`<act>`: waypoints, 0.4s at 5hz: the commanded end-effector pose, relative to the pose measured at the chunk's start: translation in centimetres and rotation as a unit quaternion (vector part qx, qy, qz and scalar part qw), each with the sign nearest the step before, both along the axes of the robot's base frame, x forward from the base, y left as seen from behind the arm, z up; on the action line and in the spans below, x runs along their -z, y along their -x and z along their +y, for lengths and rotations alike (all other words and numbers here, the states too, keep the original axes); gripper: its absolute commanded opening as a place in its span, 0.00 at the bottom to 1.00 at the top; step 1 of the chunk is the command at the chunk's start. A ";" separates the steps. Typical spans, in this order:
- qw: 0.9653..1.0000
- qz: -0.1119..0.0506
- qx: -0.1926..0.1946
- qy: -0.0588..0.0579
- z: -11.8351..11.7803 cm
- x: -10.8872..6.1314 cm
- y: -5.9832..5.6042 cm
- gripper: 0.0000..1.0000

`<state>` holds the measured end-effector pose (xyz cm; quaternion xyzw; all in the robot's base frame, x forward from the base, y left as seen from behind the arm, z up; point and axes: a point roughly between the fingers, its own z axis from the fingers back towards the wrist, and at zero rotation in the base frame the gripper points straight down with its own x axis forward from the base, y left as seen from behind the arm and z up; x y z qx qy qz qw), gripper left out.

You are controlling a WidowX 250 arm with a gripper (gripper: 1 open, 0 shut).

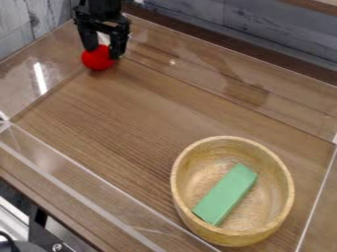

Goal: Move the red object to the right side of the table

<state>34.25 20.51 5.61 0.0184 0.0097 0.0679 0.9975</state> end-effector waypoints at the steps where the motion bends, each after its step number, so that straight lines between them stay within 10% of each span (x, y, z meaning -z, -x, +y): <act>1: 1.000 -0.024 -0.005 -0.014 0.7 -2.0 -0.4 1.00; 2: 1.000 -0.022 -0.006 -0.013 0.7 -2.0 -0.3 1.00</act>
